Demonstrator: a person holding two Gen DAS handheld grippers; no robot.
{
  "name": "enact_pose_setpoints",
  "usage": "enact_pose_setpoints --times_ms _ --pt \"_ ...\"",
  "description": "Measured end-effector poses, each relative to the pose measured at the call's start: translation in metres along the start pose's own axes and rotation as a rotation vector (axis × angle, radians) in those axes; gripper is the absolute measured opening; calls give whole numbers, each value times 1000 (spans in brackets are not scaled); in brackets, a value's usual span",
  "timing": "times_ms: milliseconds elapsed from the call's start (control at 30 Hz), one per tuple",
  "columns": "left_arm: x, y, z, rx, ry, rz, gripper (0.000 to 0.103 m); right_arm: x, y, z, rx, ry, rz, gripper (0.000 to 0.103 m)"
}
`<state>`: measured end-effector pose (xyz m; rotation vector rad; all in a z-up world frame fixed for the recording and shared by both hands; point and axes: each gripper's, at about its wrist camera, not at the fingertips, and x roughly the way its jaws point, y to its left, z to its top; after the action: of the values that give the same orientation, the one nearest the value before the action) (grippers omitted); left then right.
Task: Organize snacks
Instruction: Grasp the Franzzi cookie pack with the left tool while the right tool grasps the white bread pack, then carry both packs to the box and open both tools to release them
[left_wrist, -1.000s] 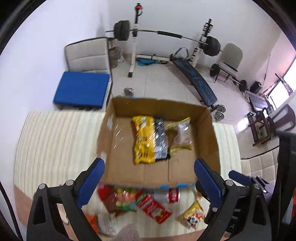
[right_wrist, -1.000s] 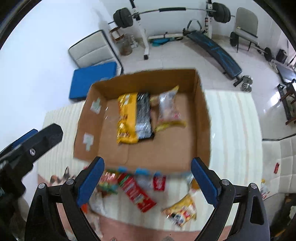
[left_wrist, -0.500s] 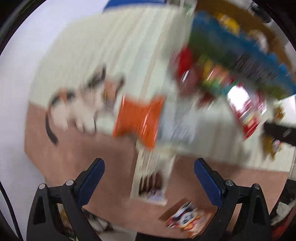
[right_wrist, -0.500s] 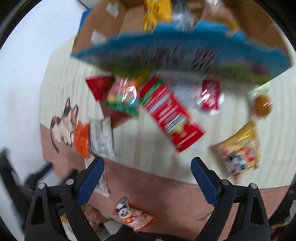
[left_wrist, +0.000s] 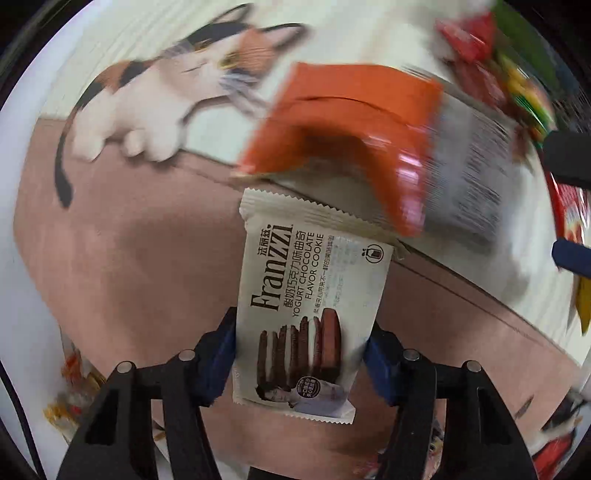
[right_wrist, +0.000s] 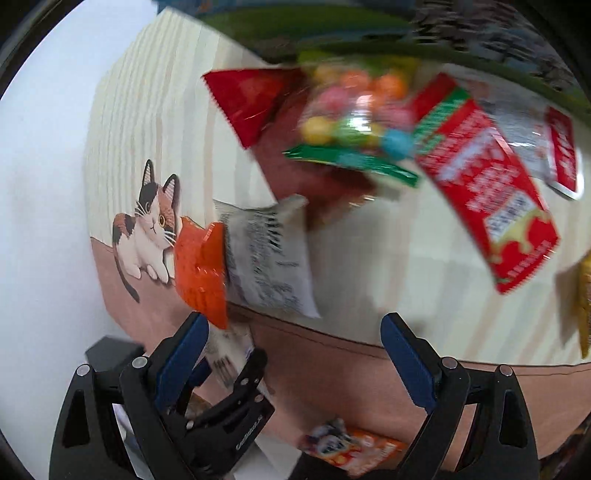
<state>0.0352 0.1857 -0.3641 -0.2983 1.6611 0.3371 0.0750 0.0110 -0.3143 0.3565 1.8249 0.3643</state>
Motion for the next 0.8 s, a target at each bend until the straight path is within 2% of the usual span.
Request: enact_pose_setpoints --times_ms 33,167,267,367,433,467,500,600,667,800 --pt "2 10 1 -39 12 -28 60 5 6 2 -7 1 -13 96" --pt "2 26 1 -91 6 -29 60 34 28 11 -23 16 -99 87" --pt "4 28 -1 -96 15 -55 62 51 44 15 -45 19 -168 81" --pt "6 41 -1 -98 17 -76 63 60 62 16 -79 4 -247 79" --pt "8 47 -4 -88 13 -75 64 68 74 15 -133 13 -339 76" --pt "8 49 -4 -84 14 -75 64 70 77 14 -152 10 -370 71" --pt "9 51 -4 -80 16 -73 64 71 80 11 -177 1 -393 71" --pt "8 49 5 -74 21 -64 63 68 71 2 -218 -2 -399 70" --pt "3 43 7 -55 9 -43 58 60 55 -5 -218 7 -383 69" --pt "0 12 0 11 -4 3 58 44 10 -21 -193 39 -373 69"
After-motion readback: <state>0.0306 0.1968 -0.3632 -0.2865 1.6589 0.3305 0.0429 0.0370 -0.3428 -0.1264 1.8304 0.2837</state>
